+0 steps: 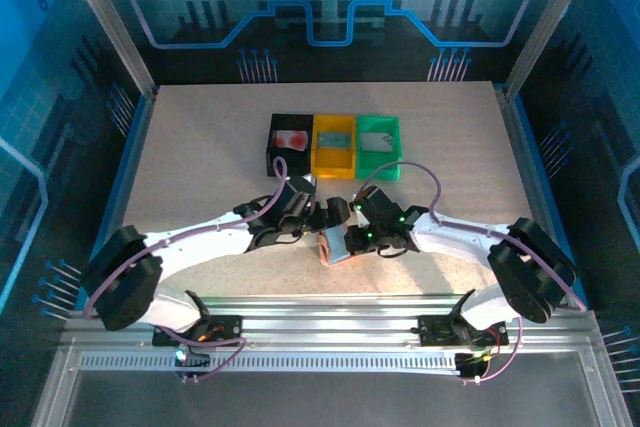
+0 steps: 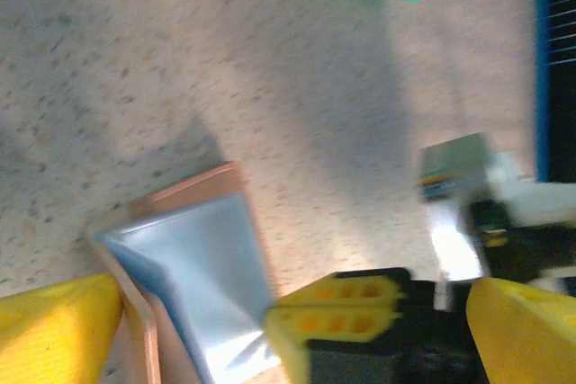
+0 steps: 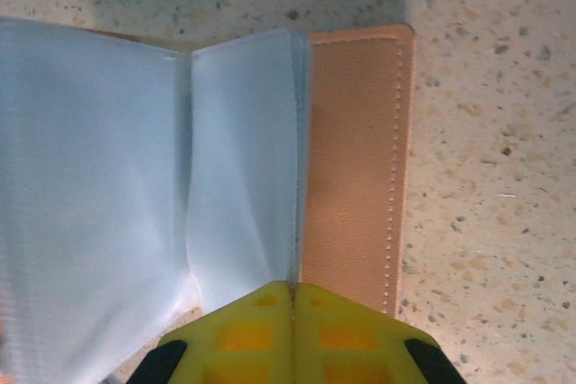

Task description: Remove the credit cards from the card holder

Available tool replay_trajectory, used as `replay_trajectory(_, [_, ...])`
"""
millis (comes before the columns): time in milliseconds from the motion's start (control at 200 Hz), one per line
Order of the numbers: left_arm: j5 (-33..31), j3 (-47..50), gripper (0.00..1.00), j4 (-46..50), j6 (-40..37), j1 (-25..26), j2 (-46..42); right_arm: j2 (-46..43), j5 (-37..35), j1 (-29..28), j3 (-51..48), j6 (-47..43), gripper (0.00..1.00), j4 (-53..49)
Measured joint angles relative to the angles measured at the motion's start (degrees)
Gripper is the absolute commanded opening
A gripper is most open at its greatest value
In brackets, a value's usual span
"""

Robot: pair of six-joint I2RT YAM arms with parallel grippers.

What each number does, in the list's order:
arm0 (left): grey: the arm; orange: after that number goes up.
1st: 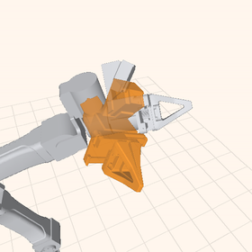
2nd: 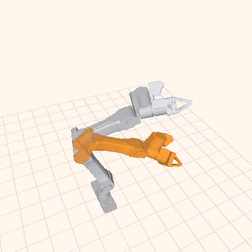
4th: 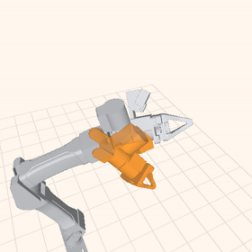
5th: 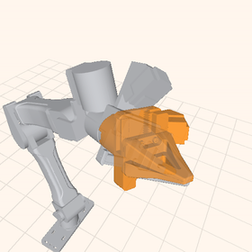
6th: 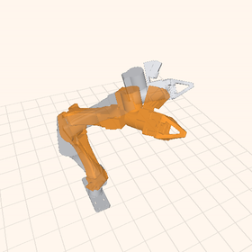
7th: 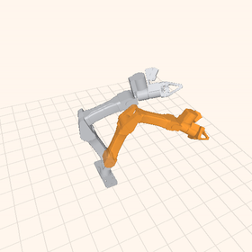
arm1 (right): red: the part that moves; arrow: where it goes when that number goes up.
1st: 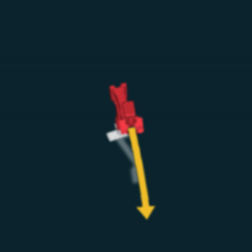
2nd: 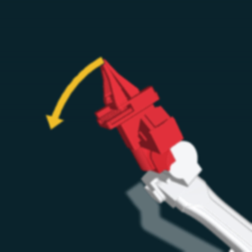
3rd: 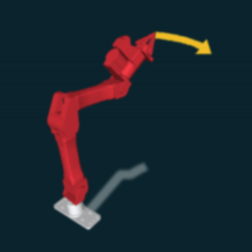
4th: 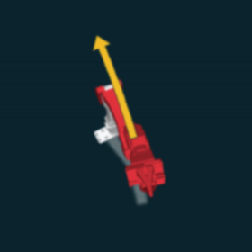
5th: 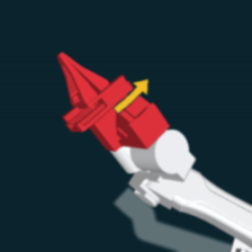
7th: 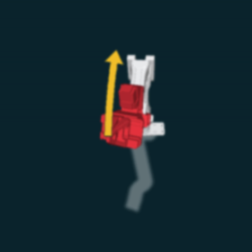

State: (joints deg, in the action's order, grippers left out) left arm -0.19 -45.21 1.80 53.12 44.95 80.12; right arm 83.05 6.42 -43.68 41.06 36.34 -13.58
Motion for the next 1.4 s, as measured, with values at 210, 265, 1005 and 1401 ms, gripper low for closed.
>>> replay_trajectory(210, [-0.5, 4.4, 0.99, -0.6, -0.2, 0.0, -7.2, -1.3, -1.9, -1.0, 1.2, -0.3, 0.0, -2.0])
replay_trajectory(265, [-1.1, 5.9, 0.99, 0.1, -0.2, 0.0, -9.0, -1.7, -2.1, -1.0, 1.4, -0.3, 0.0, -2.5])
replay_trajectory(1005, [-1.9, 17.7, 0.99, 1.7, 4.1, 0.0, -18.6, -6.6, -11.0, -8.7, 5.1, 2.1, 0.0, -7.0])
replay_trajectory(1401, [-1.7, 21.7, 0.99, -0.8, 6.1, 0.1, -20.3, -1.3, -15.2, -13.7, 6.2, 4.2, 0.0, -6.9])
